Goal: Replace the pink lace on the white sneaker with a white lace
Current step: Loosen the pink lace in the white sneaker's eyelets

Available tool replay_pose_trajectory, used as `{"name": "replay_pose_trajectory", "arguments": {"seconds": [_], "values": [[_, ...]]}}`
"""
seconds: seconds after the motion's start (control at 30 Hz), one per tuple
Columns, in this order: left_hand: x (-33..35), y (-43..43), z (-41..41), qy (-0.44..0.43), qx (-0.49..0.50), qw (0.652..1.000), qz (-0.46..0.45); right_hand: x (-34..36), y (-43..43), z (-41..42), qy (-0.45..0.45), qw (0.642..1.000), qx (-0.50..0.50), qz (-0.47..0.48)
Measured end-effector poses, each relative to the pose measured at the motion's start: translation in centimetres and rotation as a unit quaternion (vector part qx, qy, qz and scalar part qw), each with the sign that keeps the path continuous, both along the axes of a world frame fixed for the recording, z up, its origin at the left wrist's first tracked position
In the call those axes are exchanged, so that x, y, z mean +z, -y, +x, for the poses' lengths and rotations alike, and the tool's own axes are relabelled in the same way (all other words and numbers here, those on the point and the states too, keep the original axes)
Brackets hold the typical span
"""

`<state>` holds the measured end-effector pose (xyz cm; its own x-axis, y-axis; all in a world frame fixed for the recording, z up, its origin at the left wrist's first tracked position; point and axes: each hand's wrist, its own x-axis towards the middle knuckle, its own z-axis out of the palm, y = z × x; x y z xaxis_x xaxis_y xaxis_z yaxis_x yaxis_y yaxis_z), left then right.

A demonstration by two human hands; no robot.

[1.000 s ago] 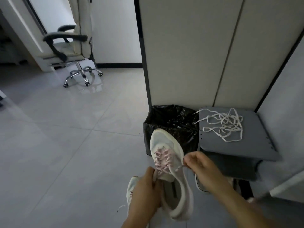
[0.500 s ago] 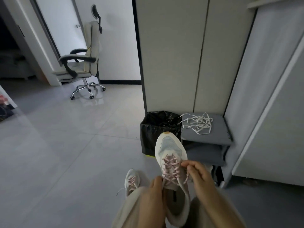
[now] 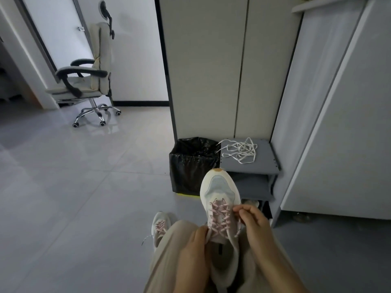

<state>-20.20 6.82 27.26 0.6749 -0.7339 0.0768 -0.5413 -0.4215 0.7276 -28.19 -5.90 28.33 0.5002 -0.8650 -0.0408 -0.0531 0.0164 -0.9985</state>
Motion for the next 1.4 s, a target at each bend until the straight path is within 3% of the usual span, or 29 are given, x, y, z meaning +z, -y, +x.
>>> {"name": "replay_pose_trajectory", "arguments": {"seconds": [0.07,0.17,0.2,0.3,0.37,0.47,0.57,0.67,0.83,0.93,1.0,1.07,1.13,1.2,1.33,1.4], "values": [[0.4,0.5,0.5,-0.018,-0.015,1.000,-0.007,-0.3,0.4,0.1,-0.008,1.000,0.006,-0.004],[0.0,0.3,1.4,0.032,-0.056,0.998,0.006,-0.4,0.4,-0.3,-0.025,0.998,0.025,-0.048],[0.1,-0.2,1.6,0.043,-0.069,0.996,0.022,-0.6,0.2,-0.6,-0.040,0.996,0.034,-0.078],[0.2,-1.1,2.6,0.073,-0.050,0.994,-0.067,-1.2,-0.3,-1.5,-0.106,0.972,0.072,-0.198],[1.3,-0.6,2.8,0.104,-0.083,0.988,-0.081,-1.2,-0.4,-1.7,-0.138,0.946,0.107,-0.273],[3.1,1.1,3.2,0.174,-0.169,0.970,0.007,-0.7,0.2,-1.6,-0.152,0.924,0.146,-0.318],[4.5,2.2,4.2,0.196,-0.163,0.964,0.073,-0.1,1.2,-1.3,-0.177,0.904,0.183,-0.345],[4.5,2.8,4.9,0.156,-0.173,0.970,0.071,0.6,1.7,-0.7,-0.192,0.896,0.215,-0.338],[3.5,2.1,4.8,-0.082,-0.098,0.991,-0.043,0.5,1.7,-0.6,-0.155,0.928,0.218,-0.260],[3.3,1.7,4.7,-0.153,-0.074,0.982,-0.079,-0.2,1.3,-1.2,-0.169,0.930,0.224,-0.239],[3.4,1.9,4.5,-0.117,-0.085,0.988,-0.057,-1.0,0.9,-1.5,-0.197,0.918,0.203,-0.279],[3.9,2.3,4.1,0.015,-0.115,0.993,0.017,-1.4,0.3,-1.7,-0.195,0.917,0.156,-0.310],[3.7,2.8,3.6,0.145,-0.147,0.977,0.052,-1.4,0.1,-1.6,-0.187,0.916,0.128,-0.332],[3.8,3.3,3.3,0.204,-0.167,0.962,0.073,-1.5,0.1,-1.7,-0.177,0.918,0.123,-0.334],[2.9,3.3,3.9,0.141,-0.184,0.972,0.029,-1.6,0.3,-1.8,-0.148,0.937,0.133,-0.287],[2.7,2.9,4.2,0.049,-0.124,0.991,-0.029,-1.6,0.2,-1.7,-0.136,0.945,0.121,-0.272]]}}
